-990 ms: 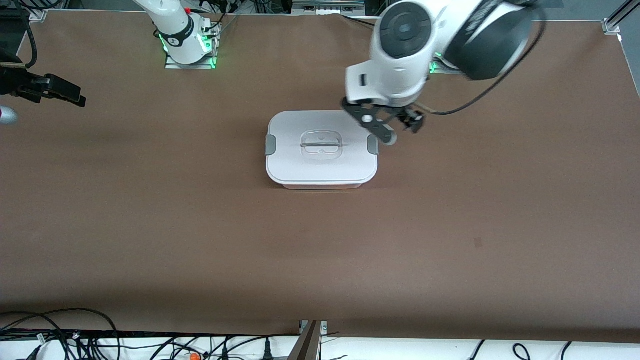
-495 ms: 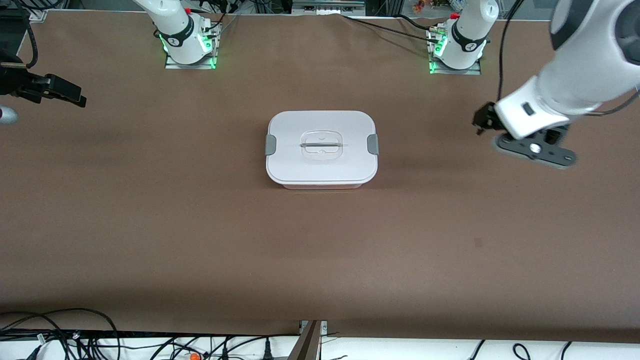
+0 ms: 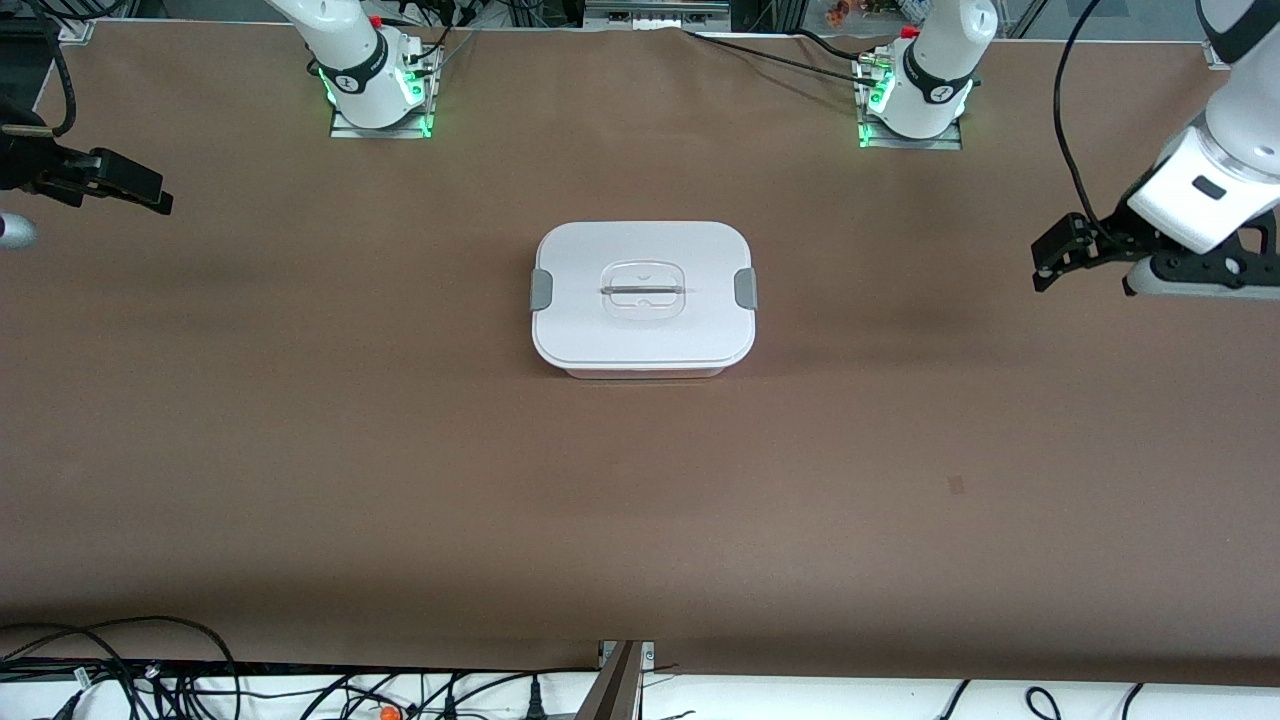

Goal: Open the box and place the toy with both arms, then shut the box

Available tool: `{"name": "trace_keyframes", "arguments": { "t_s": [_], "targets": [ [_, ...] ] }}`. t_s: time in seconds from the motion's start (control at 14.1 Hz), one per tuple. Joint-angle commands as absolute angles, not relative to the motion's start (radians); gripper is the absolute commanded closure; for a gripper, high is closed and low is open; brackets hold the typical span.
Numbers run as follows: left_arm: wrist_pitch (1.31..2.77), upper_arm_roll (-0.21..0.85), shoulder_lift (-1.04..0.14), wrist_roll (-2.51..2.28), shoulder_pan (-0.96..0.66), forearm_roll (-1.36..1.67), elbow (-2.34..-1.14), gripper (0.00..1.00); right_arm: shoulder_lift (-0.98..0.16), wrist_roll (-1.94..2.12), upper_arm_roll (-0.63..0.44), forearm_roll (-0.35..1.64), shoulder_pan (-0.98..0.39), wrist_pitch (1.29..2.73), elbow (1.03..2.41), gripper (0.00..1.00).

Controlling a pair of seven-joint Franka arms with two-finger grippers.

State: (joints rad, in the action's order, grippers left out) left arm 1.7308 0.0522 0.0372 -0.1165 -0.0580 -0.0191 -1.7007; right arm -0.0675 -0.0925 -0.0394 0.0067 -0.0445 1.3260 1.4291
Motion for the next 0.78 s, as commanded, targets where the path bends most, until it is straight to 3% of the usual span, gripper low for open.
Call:
{"name": "trace_keyframes", "arguments": {
  "t_s": [0.0, 0.28, 0.71],
  "targets": [
    [1.628, 0.055, 0.083, -0.149, -0.071, -0.02, -1.703, 0.0, -0.064, -0.107, -0.034, 0.009, -0.043, 1.328, 1.427, 0.0],
    [1.595, 0.058, 0.023, -0.028, -0.072, -0.014, -1.637, 0.0, -0.064, -0.107, -0.035, 0.011, -0.041, 1.328, 1.427, 0.0],
    [1.559, 0.058, 0.025, -0.029, -0.071, -0.006, -1.632, 0.0, -0.064, -0.107, -0.034, 0.009, -0.043, 1.328, 1.427, 0.0]
  ]
}}
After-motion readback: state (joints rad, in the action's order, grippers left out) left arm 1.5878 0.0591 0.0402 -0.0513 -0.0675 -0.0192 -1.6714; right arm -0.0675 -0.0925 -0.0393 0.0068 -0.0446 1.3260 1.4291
